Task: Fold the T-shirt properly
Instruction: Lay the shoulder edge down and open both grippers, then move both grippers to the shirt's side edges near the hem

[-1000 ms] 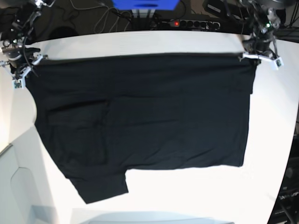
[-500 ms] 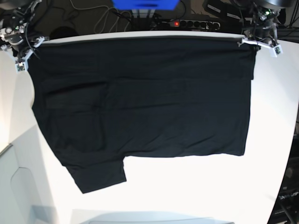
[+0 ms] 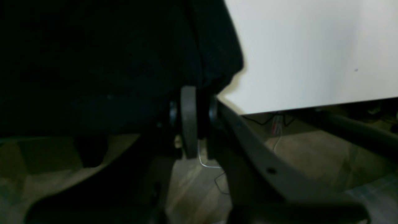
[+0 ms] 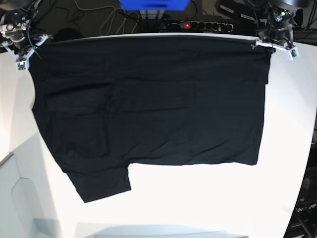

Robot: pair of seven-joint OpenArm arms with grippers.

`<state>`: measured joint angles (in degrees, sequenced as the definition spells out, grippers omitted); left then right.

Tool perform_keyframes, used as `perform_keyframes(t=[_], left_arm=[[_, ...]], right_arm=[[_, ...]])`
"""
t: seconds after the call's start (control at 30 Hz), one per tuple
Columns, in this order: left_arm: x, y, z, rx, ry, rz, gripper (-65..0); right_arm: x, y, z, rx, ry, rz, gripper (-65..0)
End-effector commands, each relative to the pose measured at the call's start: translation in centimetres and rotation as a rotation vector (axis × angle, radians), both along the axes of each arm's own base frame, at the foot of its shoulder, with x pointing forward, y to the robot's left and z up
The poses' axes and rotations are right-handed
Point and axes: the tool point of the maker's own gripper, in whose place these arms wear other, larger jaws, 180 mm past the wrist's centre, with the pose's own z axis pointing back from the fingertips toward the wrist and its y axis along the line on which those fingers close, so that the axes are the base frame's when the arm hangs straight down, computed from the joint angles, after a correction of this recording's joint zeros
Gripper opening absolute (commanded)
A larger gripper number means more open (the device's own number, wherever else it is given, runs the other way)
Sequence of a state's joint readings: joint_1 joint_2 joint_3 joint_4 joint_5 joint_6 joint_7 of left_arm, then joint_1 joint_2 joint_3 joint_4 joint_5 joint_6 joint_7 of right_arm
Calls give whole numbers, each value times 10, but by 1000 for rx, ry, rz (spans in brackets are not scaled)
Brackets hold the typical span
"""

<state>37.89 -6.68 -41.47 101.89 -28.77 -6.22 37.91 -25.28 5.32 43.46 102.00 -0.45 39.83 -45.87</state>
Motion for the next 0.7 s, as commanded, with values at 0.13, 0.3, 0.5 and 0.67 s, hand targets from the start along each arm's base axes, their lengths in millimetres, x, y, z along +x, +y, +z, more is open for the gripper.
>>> perform_keyframes(t=[0.13, 0.3, 0.5, 0.67], left_arm=[[0, 6, 8, 27, -10, -8, -646], [-1, 5, 8, 25, -10, -5, -483], [5, 3, 19, 42, -37, -22, -227], [17, 16, 52, 112, -117, -7, -167]], right_arm=[[5, -6, 9, -25, -21, 9, -649], [7, -7, 11, -31, -26, 11, -477], [21, -13, 46, -102, -122, 0, -352], [47, -21, 75, -148, -230, -28, -352]])
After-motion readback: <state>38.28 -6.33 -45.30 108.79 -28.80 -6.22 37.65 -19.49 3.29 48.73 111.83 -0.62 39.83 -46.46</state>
